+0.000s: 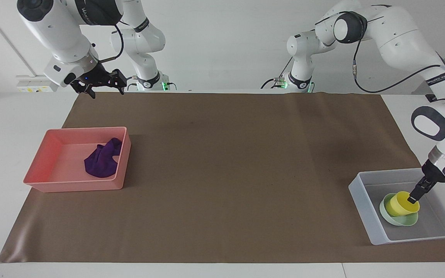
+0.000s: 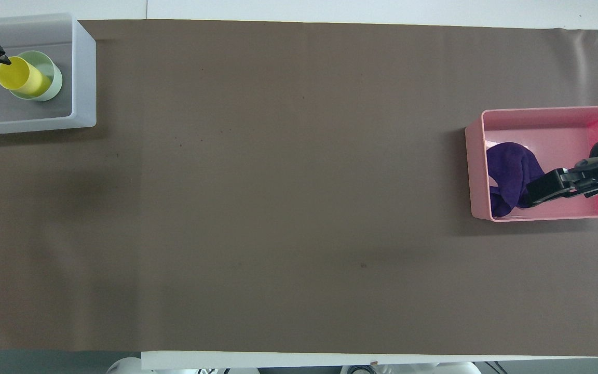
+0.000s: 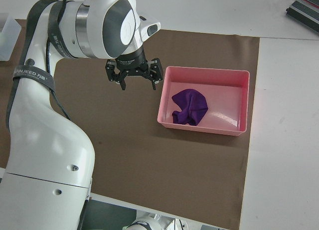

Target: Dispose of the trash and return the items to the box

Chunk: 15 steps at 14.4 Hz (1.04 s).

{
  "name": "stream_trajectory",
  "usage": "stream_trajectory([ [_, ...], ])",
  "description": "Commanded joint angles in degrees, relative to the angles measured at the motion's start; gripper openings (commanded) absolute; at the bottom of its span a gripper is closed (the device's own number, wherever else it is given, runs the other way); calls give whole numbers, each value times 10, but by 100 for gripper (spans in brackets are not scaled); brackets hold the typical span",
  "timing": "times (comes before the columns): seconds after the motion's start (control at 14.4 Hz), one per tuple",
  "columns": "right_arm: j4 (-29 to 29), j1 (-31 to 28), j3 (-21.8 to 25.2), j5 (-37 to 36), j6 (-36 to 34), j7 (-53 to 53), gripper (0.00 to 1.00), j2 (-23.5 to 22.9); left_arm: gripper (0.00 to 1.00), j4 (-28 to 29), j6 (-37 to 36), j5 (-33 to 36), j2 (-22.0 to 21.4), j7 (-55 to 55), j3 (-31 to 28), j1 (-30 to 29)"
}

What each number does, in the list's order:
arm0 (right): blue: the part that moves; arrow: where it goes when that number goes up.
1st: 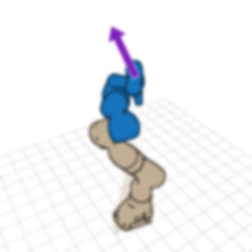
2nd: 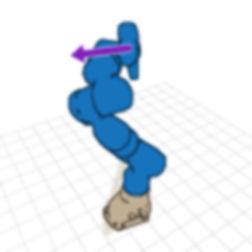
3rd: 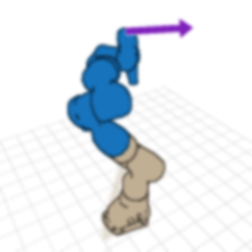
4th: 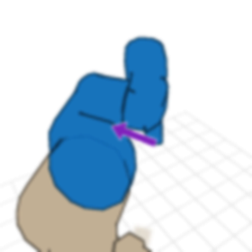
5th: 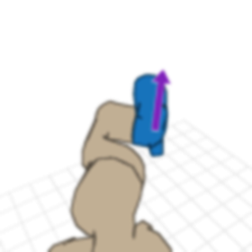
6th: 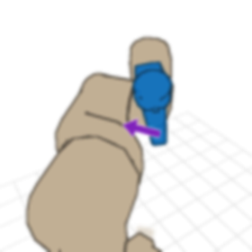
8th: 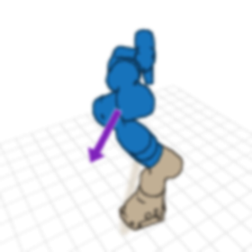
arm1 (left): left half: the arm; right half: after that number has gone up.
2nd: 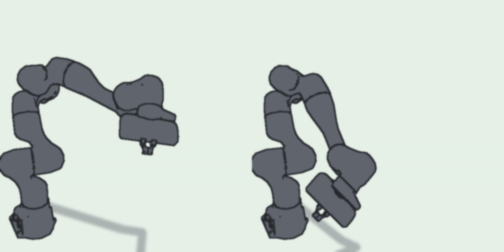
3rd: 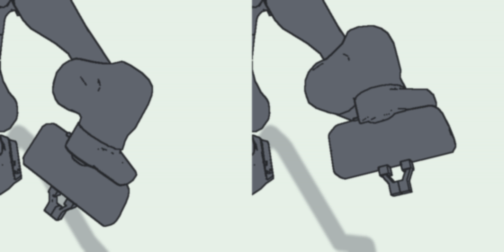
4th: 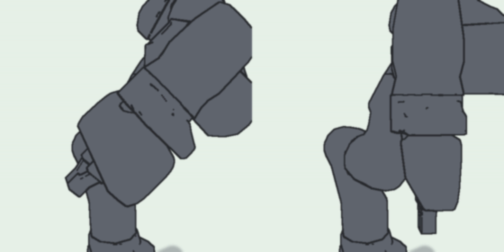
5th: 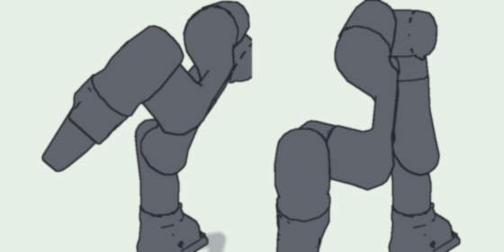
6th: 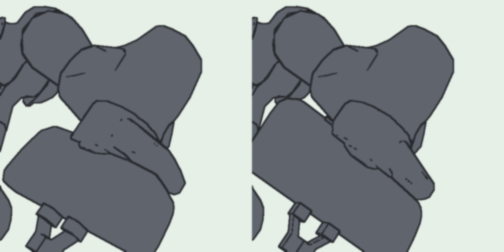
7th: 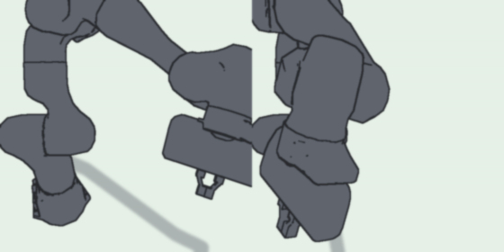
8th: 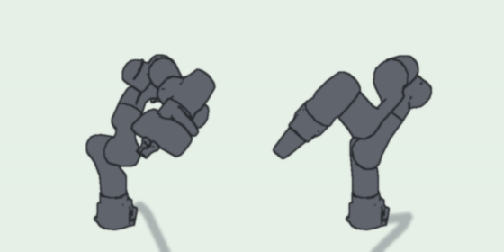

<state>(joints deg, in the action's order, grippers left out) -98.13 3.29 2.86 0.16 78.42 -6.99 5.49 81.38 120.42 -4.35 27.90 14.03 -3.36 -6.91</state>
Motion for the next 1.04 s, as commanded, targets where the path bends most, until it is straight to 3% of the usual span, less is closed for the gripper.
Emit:
stream_trajectory([
  [0.0, -20, -14, 1, -6, 17, -16, 99, 15, 100, 98, -112, 1, -130, -60, -7, 12],
  [0.14, -17, -17, 1, -5, 18, -11, 99, 15, 100, 230, -115, 1, -262, -79, -5, 31],
  [0.28, -17, -22, 1, -5, 23, -12, 99, 15, 100, 277, -148, 15, -341, -102, -2, 54],
  [0.35, -19, -21, 1, -5, 23, -11, 99, 15, 100, 261, -206, 34, -351, -117, 0, 66],
  [0.49, -17, -16, 0, -5, 22, -18, 99, 15, 100, 175, -278, 51, -326, -130, 5, 103],
  [0.63, -19, -16, 0, 0, 45, -13, 99, 15, 100, 119, -291, 51, -294, -132, 5, 122],
  [0.97, -25, -14, -1, 0, 59, -11, 99, 16, 100, 121, -287, 49, -295, -168, 4, 115],
])
